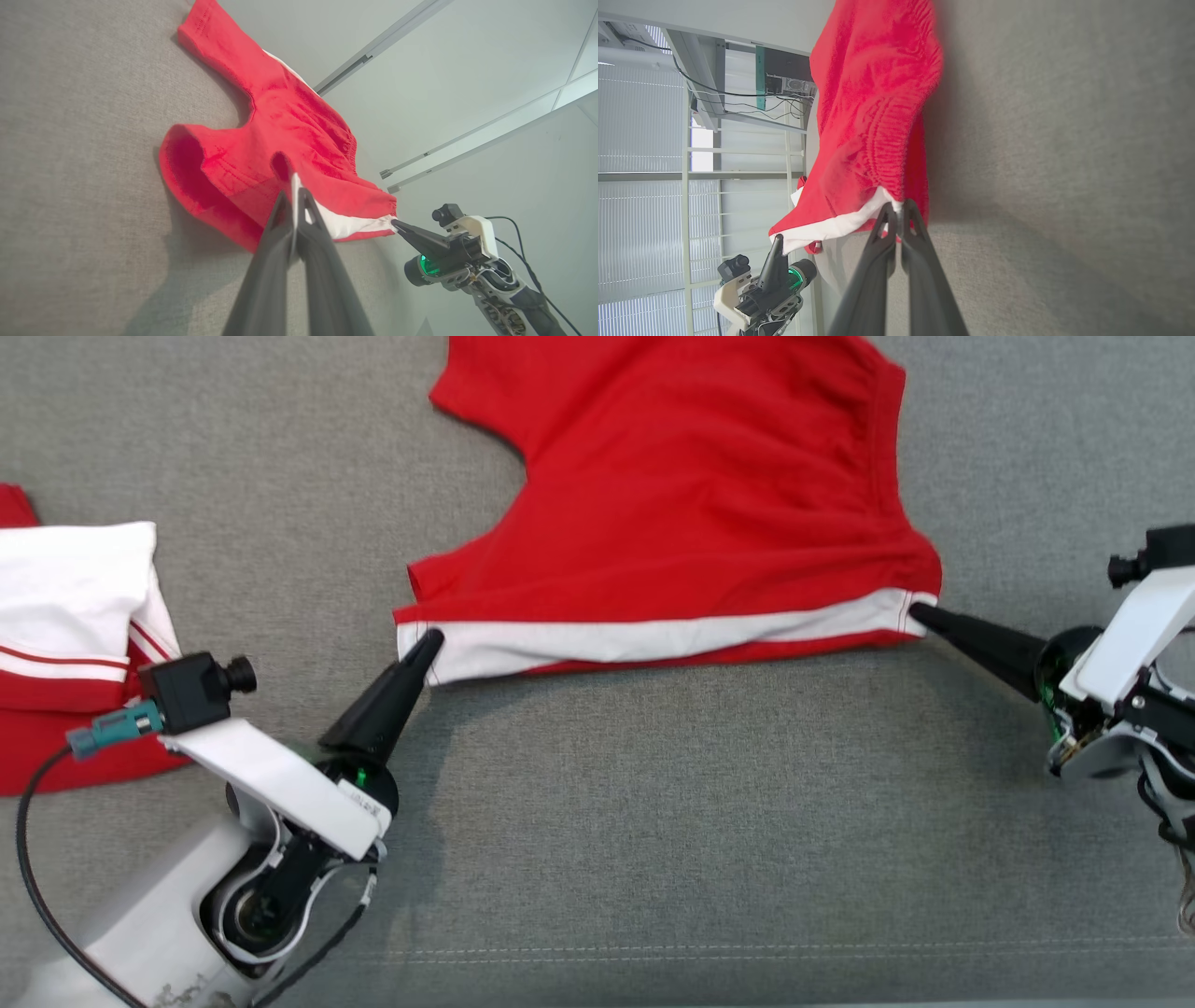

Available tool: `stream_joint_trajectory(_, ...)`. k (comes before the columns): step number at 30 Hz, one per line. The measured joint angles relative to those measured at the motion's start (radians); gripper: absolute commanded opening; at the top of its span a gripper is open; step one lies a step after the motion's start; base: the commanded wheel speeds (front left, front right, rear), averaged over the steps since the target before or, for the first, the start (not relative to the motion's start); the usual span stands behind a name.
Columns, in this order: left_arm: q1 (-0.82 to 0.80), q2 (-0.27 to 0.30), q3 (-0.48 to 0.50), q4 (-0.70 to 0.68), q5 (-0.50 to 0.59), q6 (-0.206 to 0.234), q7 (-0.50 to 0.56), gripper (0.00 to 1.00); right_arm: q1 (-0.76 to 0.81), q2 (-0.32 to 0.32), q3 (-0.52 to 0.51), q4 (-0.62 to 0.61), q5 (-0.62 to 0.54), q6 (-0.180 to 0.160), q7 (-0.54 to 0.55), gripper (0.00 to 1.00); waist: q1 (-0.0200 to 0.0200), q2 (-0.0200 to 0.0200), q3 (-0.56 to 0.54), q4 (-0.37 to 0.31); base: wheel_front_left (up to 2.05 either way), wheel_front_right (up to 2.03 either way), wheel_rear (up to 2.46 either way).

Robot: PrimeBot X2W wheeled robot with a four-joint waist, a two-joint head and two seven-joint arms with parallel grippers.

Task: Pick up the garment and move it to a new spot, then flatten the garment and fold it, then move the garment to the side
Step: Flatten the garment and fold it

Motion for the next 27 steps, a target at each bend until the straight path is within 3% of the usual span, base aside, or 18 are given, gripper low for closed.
stream_joint_trajectory(19, 0.184, -0.059, -0.024, 0.072, -0.002, 0.0, -0.028, 0.0, 0.202, 0.031, 0.024, 0.002, 0.022, 0.0, -0.011, 0.0, -0.0001, 0.0, -0.175, 0.002, 0.0, 0.0, 0.0)
stream_joint_trajectory(20, 0.187, -0.06, -0.03, 0.074, -0.002, 0.0, -0.028, 0.0, 0.209, 0.031, 0.027, 0.0, 0.02, 0.0, -0.012, 0.11, -0.0001, 0.0, -0.18, 0.001, 0.0, 0.0, 0.0)
stream_joint_trajectory(21, 0.188, -0.061, -0.031, 0.076, -0.002, 0.0, -0.028, 0.04, 0.215, 0.03, 0.03, -0.003, 0.011, 0.0, -0.02, 0.47, 0.0, 0.0, -0.184, 0.0, 0.0, 0.0, 0.0)
stream_joint_trajectory(22, 0.188, -0.062, -0.031, 0.08, 0.001, 0.0, -0.029, 0.34, 0.219, 0.029, 0.033, -0.006, 0.002, 0.0, -0.032, 1.0, 0.0, 0.0, -0.189, -0.001, 0.0, 0.0, 0.0)
stream_joint_trajectory(23, 0.188, -0.062, -0.031, 0.09, 0.011, 0.0, -0.031, 0.87, 0.222, 0.026, 0.035, -0.019, -0.011, 0.0, -0.045, 1.0, 0.0, 0.0, -0.194, -0.001, 0.0, 0.0, 0.0)
stream_joint_trajectory(24, 0.189, -0.062, -0.031, 0.1, 0.018, 0.0, -0.032, 1.0, 0.225, 0.023, 0.035, -0.031, -0.022, 0.0, -0.063, 1.0, 0.0, 0.0, -0.198, -0.001, 0.0, 0.0, 0.0)
stream_joint_trajectory(27, 0.202, -0.061, -0.03, 0.12, 0.042, 0.0, -0.04, 1.0, 0.235, 0.012, 0.035, -0.066, -0.047, 0.0, -0.122, 1.0, -0.0001, 0.0, -0.214, -0.002, 0.0, 0.0, 0.0)
